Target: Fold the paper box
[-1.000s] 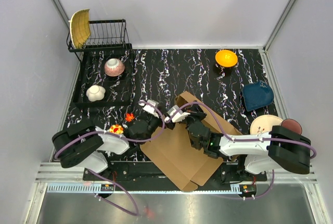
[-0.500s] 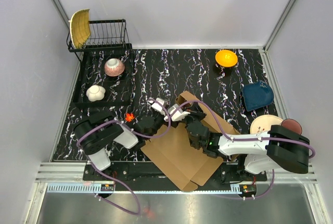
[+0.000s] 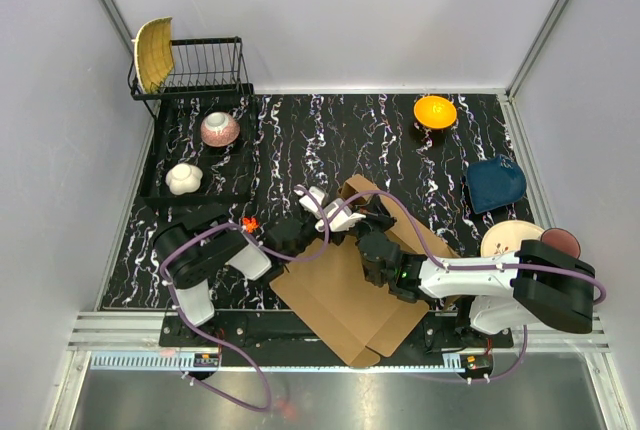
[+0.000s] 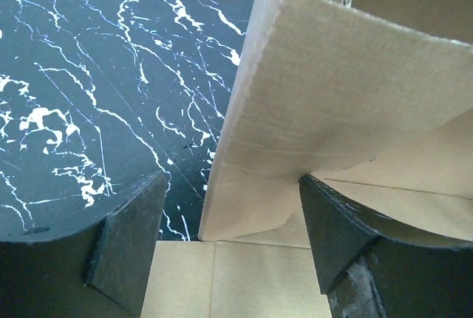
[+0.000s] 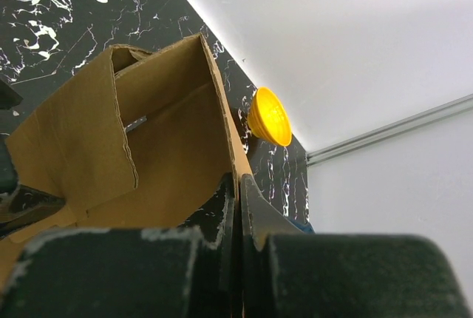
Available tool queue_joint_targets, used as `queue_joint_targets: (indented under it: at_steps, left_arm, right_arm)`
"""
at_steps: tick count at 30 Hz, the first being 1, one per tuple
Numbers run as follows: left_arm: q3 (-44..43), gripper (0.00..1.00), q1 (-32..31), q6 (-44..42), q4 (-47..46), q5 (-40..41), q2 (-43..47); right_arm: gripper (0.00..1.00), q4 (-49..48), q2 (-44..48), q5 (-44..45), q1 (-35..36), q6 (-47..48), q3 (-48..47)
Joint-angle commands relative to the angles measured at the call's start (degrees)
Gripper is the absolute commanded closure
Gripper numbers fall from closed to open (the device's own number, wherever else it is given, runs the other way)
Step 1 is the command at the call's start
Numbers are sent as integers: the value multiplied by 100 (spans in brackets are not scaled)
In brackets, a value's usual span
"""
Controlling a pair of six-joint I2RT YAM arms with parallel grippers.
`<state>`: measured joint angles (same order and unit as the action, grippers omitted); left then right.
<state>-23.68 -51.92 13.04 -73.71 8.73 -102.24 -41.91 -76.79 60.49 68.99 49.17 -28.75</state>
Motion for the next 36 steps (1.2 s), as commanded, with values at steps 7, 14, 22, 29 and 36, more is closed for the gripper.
queue_joint_targets:
  at_steps: [7, 14, 22, 29, 36]
  left_arm:
    - [-462, 66, 182, -29, -2174, -372, 2]
    - [-392, 81, 191, -29, -2104, -416, 72]
    - [-497, 23, 191, -29, -2069, -293, 415]
    - [-752, 25, 209, -346, -1787, -433, 494]
    - [-971, 42, 305, -345, -1910, -838, 152]
  right_arm:
    - [100, 675, -275, -767, 115, -970, 124]
    - [100, 763, -196, -661, 115, -988, 37]
    - [100, 992, -125, -740, 115, -1199, 36]
    - [100, 992, -152, -784, 115, -1234, 36]
    - [100, 1132, -125, -898, 115, -1357, 19]
